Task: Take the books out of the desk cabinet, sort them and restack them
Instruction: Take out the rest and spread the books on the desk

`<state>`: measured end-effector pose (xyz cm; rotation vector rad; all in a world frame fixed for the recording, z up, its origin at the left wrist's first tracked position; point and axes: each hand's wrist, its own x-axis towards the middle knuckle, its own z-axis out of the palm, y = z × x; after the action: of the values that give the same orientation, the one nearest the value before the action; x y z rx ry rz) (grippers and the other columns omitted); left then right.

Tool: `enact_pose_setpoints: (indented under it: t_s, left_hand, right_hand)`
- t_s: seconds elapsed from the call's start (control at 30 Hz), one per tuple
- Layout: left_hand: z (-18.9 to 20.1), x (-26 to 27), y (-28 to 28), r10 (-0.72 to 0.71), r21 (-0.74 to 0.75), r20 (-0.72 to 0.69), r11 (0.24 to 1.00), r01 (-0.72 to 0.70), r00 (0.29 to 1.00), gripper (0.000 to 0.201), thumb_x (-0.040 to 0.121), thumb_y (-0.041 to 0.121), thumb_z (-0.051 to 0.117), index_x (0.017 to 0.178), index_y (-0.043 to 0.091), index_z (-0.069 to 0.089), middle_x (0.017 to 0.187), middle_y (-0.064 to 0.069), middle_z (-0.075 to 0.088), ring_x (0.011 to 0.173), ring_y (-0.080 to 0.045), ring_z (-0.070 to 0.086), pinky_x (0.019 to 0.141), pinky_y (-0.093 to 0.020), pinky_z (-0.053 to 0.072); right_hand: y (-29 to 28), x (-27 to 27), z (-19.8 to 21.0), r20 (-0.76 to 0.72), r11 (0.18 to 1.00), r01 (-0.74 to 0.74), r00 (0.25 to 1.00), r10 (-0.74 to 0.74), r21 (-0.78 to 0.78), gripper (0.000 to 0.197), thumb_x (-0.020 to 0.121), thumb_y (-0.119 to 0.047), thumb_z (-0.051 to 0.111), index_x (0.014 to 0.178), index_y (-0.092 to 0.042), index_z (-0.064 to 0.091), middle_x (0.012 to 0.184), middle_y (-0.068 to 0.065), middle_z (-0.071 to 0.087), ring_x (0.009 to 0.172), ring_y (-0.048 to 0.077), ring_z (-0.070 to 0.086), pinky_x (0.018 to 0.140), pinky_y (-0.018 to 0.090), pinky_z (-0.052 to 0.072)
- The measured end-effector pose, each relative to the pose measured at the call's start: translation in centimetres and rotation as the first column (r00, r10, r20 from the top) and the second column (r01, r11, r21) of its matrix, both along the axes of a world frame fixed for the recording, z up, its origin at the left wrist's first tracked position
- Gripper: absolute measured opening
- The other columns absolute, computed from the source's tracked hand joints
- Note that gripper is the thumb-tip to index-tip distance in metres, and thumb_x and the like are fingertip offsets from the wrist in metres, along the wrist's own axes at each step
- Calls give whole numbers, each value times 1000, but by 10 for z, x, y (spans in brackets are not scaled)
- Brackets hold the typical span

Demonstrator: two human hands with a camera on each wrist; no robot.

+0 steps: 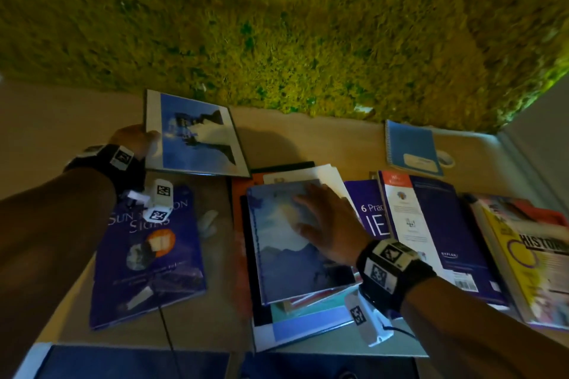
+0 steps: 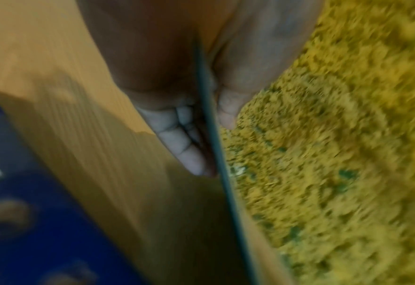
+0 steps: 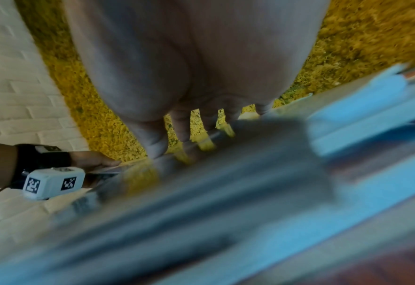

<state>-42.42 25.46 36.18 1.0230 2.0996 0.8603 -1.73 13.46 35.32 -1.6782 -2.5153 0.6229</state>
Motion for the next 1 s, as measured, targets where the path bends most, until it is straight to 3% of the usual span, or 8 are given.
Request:
enact_pose_setpoints:
  t_s: [0.13,0.23,0.33,0.4,0.6,0.73,0.87,1.0]
  left_hand:
    - [-8,1,2,-109,-148,-114,985,91,988,73,96,38,61,154,14,24,161,-23,20,144,-47,25,117,-46,30]
    - [-12,29,-7,-445,-327,-499,891,314,743,84,82,48,73,152,26,33,148,-27,35,126,-50,45,102,-54,47]
    - [-22,65,-27,-697,-439,-561,709,552,448,67,89,50,63,147,27,40,142,-18,43,121,-40,52,97,-42,49]
    - [-22,74,-35,-718,-465,-575,682,565,392,62,92,44,60,147,22,41,144,-16,44,122,-35,53,98,-41,49]
    - [-4,126,-73,-684,-341,-431,728,595,589,41,99,48,46,111,13,64,110,-10,64,91,-26,63,76,-35,53]
    - [2,170,-104,-380,-195,230,884,425,896,31,102,32,46,99,7,63,90,-11,67,77,-24,63,72,-34,50]
    - [20,183,-123,-133,-202,511,942,269,849,53,99,55,43,110,6,60,87,-15,63,78,-28,60,73,-33,49]
    - [19,197,-137,-253,-204,355,918,339,900,36,89,34,71,109,5,64,75,-10,59,64,-19,55,63,-29,48]
  right_hand:
    - [-1,-4,-5,-1,999,27,1000,-27,-19,66,94,-58,46,155,-38,31,170,-6,12,158,22,7,125,60,13]
    - [-5,-9,-6,-11,997,70,997,-70,-36,63,99,-50,51,157,-39,28,171,-9,5,159,20,-3,127,57,2]
    - [-7,-11,-5,-19,997,71,997,-72,-40,63,99,-50,49,157,-39,25,171,-10,3,159,20,-6,126,56,-1]
    - [-5,-11,-4,-17,997,65,998,-66,-51,65,98,-51,49,158,-38,25,172,-8,4,159,21,-5,127,57,0]
    - [0,8,10,-142,974,226,965,-220,29,64,93,-39,65,150,-20,44,153,11,45,139,34,44,112,52,40]
    - [9,18,5,-93,944,324,940,-328,-56,58,88,-38,65,141,-18,53,128,15,54,116,38,58,89,39,50]
    - [15,27,1,-186,964,228,950,-251,-139,57,82,-38,63,134,-16,59,117,10,54,105,31,62,76,30,42]
    - [19,40,1,-398,932,210,860,-320,-296,59,85,-30,69,140,-13,56,126,5,60,118,25,61,97,38,50]
